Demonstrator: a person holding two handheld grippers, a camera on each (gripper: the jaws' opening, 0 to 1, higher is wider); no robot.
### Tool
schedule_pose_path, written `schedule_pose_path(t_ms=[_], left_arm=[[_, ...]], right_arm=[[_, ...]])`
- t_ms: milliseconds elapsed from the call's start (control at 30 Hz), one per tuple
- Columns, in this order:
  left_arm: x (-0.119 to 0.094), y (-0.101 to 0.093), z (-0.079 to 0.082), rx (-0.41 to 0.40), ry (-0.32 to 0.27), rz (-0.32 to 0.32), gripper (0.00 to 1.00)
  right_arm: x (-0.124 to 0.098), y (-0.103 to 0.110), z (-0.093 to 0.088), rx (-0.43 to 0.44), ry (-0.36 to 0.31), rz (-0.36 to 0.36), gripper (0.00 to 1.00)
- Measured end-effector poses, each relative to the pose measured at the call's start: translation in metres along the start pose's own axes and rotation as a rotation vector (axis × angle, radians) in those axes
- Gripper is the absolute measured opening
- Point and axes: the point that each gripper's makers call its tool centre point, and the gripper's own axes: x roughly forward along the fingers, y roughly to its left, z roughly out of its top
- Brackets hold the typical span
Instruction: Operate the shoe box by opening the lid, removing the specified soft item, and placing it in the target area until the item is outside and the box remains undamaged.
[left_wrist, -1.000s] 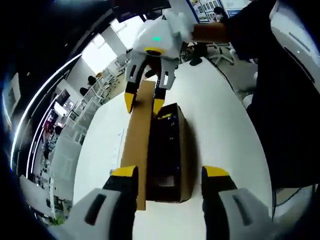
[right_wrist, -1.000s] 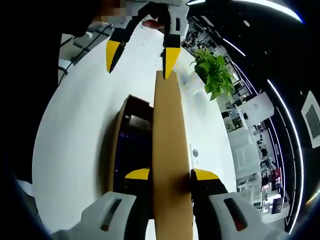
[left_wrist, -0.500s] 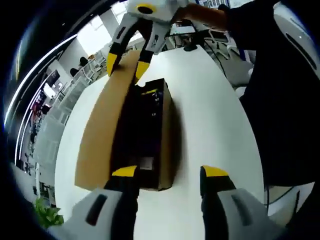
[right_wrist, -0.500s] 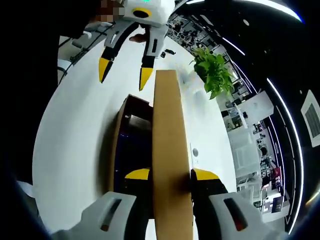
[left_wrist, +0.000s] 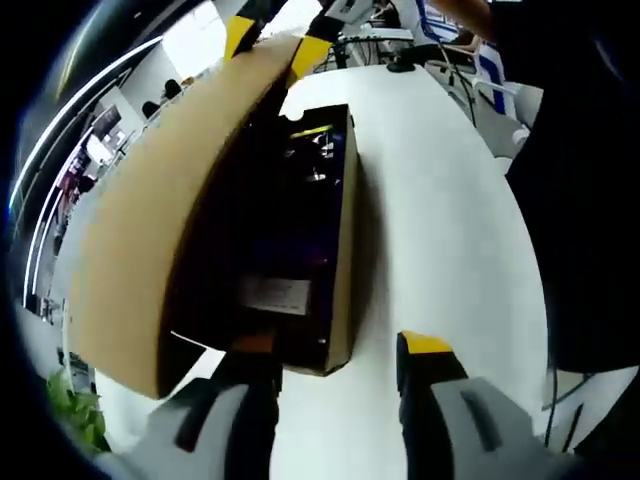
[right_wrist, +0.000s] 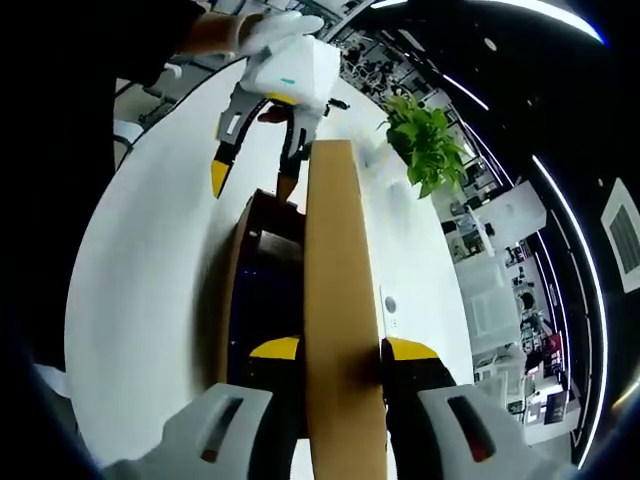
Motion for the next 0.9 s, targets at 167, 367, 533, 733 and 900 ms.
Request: schedule_pose_path(t_ms=[167,367,533,733,900], left_arm=[[0.009,-0.003,0.000,0.000,0.009,-0.020,0.41],[0.020,-0.006,0.003,-0.013,0.008,-0.057,0.31],[0.026,-0.007,-0.004,0.008,0.053,-0.057,0.26],[0.030,-0.006,-0.006,0.021,0.078,-0.054,0.20],[0.033,-0.003,-0.008,0.077,0.113,-0.036,0.10]], right_arm=[[0.000,0.000,0.000,0.002,-0.001,0.000,0.30],[0.000,0.000,0.000,0.000,-0.002,0.001,0.30],[0.000,0.000,0.000,0.002,0.000,-0.001,0.30],[0.000,0.000,0.000,0.001,0.004,-0.001,0.30],[0.001,0.000,-0.001,0.000,0.006,0.000,0.30]])
